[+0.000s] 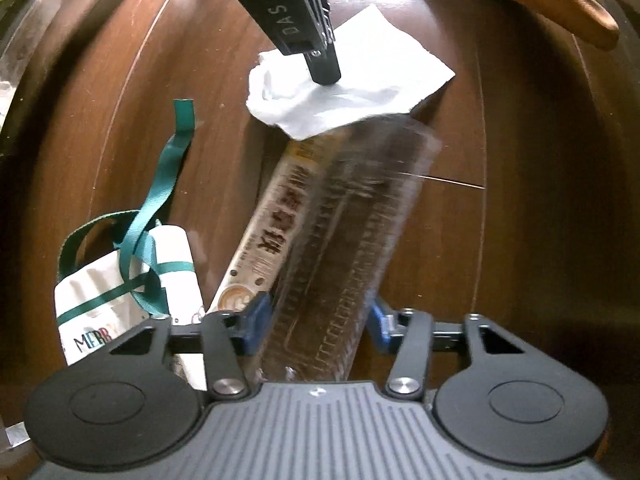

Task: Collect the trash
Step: 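Grasp the clear plastic bottle with left gripper while right gripper grasps the white plastic bag, then lift the bottle and white bag and carry them over the teal bin, then open both grippers to drop the bottle and white bag into the bin, then move both open grippers back down to the trash under the stool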

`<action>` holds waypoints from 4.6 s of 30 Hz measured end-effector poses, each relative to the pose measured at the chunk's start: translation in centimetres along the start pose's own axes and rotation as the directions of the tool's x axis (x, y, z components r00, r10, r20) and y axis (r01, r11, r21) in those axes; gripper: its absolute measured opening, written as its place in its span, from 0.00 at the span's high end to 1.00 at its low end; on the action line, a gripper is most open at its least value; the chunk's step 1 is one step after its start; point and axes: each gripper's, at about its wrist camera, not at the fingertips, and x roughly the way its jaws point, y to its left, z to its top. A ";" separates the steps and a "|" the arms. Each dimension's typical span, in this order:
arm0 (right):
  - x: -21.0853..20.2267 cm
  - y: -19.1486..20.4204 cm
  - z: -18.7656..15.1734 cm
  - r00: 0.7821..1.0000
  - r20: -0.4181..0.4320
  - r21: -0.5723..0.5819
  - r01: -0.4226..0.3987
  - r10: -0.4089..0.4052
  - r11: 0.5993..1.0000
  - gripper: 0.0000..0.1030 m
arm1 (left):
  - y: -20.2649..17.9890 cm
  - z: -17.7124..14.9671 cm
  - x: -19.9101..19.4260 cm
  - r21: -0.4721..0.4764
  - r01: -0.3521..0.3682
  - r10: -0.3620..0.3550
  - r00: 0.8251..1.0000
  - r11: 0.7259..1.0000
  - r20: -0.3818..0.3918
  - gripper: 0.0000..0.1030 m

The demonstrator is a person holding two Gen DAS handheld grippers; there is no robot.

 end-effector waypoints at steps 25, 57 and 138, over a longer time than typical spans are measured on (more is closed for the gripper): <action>-26.0 1.2 -6.9 0.934 0.355 0.066 0.012 -0.035 0.998 1.00 | 7.8 2.2 -22.7 -0.474 -0.005 0.066 0.991 0.880 0.113 0.62; -66.7 -7.9 -36.4 0.248 0.936 0.200 0.209 -0.249 0.957 1.00 | -0.5 20.1 -62.3 -0.666 -0.048 0.452 0.771 0.744 0.449 0.61; -73.8 -12.3 -40.8 0.294 0.900 0.283 0.170 -0.322 0.944 0.45 | -2.3 32.6 -72.8 -0.566 0.036 0.401 0.669 0.823 0.626 0.29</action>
